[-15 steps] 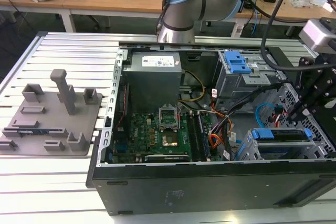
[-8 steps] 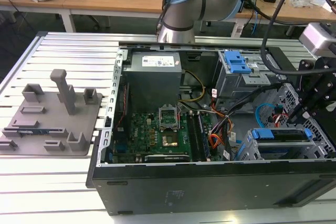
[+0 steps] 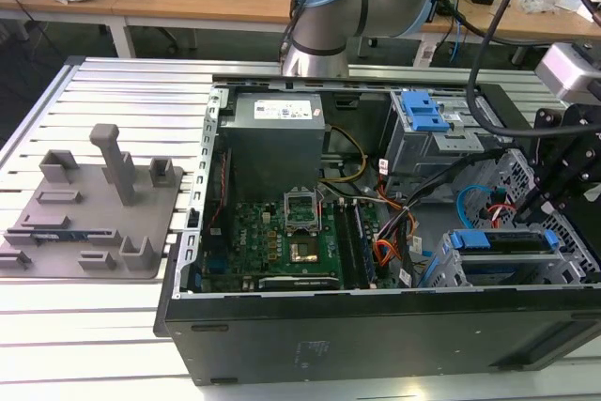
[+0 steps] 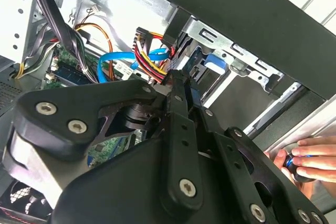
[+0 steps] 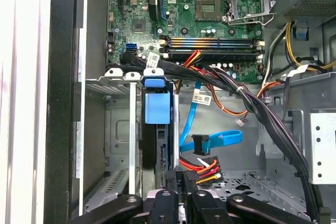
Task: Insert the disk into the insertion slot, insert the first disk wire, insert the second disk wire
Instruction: 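Insert the first disk wire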
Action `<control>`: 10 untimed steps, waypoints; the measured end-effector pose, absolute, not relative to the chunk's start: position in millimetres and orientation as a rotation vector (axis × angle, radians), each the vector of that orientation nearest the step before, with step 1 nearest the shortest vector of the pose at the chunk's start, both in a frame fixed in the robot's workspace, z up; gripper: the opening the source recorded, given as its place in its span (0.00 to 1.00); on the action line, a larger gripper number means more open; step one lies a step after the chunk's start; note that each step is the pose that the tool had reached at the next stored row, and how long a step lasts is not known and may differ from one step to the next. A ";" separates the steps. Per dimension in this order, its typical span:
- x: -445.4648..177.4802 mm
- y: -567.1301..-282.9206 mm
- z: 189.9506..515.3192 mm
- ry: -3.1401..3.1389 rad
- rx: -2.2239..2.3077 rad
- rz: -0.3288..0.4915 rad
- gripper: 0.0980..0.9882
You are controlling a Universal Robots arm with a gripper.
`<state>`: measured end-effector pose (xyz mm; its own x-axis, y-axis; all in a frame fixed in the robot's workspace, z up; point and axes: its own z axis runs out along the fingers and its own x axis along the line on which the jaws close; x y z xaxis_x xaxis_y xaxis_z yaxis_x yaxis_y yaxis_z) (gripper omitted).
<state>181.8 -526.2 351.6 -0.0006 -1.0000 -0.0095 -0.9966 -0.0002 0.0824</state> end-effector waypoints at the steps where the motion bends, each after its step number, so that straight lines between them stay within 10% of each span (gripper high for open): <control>1: 181.8 -526.6 351.7 -2.184 2.183 -0.100 0.07; 10: 181.8 -532.9 351.3 -2.184 2.184 -0.100 0.07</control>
